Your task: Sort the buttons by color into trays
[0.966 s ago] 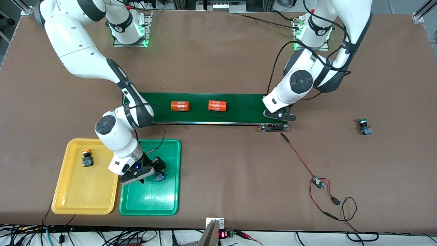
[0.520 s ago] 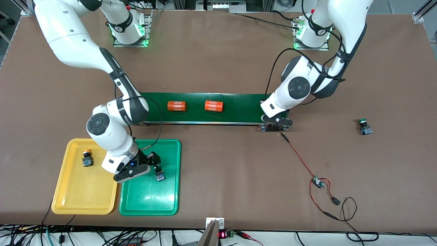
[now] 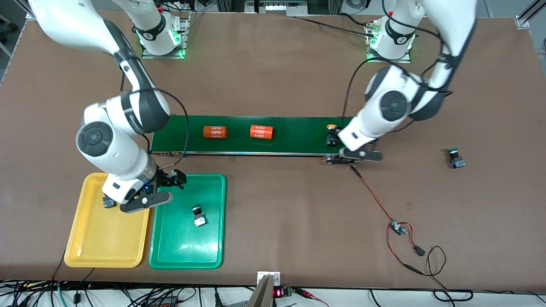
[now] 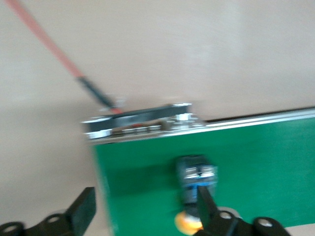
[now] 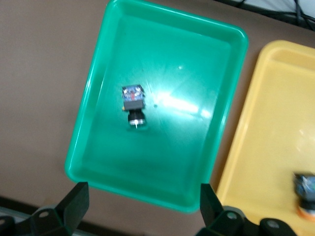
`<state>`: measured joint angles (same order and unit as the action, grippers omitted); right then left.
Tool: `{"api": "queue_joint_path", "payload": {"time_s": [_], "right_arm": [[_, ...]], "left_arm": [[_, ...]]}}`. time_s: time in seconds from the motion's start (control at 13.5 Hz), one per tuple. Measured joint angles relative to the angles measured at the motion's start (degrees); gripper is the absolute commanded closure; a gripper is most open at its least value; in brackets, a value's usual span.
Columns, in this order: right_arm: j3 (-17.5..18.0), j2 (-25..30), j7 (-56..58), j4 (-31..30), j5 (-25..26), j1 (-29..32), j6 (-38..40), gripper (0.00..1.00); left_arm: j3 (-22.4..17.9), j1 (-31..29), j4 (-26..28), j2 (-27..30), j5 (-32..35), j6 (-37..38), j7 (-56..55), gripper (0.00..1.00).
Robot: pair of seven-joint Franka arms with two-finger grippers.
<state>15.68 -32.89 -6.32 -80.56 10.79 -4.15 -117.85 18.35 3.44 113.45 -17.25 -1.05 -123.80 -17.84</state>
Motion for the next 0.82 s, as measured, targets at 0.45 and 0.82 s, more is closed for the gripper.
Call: {"api": "queue_joint_path", "payload": {"time_s": [0.45, 0.82], "right_arm": [[-0.04, 10.47, -2.57, -0.22, -3.02, 0.03, 18.97, 0.0], [-0.74, 14.97, -2.75, -0.38, -3.07, 1.14, 27.62, 0.0]], "left_arm": [[-1.08, -21.16, 0.55, 0.72, 0.04, 4.87, 9.58, 0.0], [-1.43, -29.6, 0.44, -2.63, 6.1, 1.81, 14.07, 0.0]]}}
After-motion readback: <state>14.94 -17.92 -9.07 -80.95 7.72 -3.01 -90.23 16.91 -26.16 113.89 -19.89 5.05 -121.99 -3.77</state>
